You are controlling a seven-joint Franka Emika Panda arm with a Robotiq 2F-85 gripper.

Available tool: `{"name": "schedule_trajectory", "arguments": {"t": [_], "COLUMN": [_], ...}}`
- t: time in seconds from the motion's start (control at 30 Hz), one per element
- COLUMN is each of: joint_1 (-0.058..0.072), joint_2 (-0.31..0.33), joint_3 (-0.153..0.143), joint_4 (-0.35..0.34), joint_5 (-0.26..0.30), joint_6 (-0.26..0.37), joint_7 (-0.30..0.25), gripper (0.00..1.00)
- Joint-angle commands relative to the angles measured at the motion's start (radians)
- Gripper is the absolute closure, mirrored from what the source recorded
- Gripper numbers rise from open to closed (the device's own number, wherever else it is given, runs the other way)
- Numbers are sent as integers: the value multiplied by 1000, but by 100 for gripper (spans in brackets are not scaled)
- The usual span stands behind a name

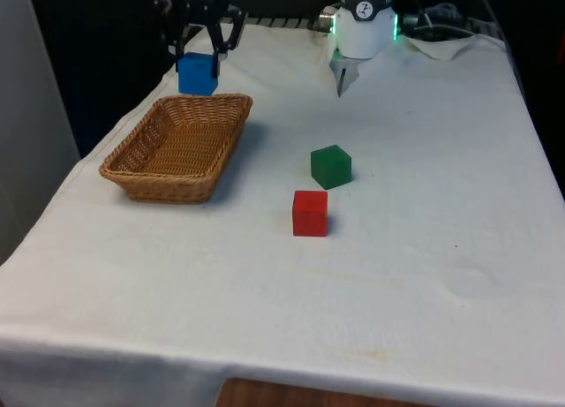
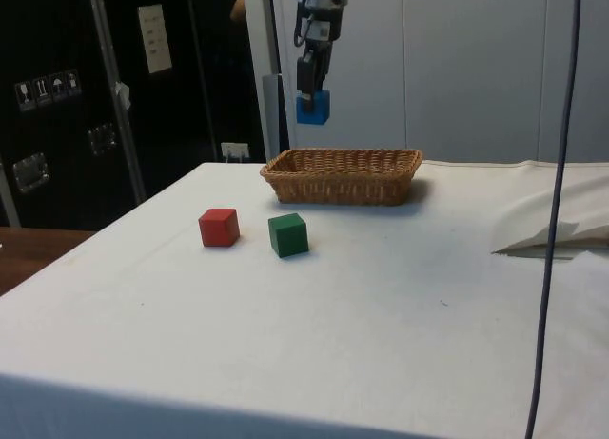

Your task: Pick up the blue cube and place it into the basket.

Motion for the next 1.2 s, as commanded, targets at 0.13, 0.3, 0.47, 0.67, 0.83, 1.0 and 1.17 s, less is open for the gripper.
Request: {"name": "schedule_trajectory", "arguments": {"t": [0.13,0.3,0.47,0.67,0.83,1.0,1.17], "joint_1": [-8,-9,-9,-11,-15,-17,-9], "joint_2": [15,31,51,76,106,138,168], "joint_3": [-11,-20,-30,-37,-41,-45,-60], "joint_4": [-1,4,10,13,15,22,26], "joint_5": [45,62,82,96,104,119,116], "joint_6": [0,0,1,6,18,25,30], "joint_7": [-54,-74,-93,-107,-118,-134,-129], "gripper": [100,100,100,100,100,100,100]}}
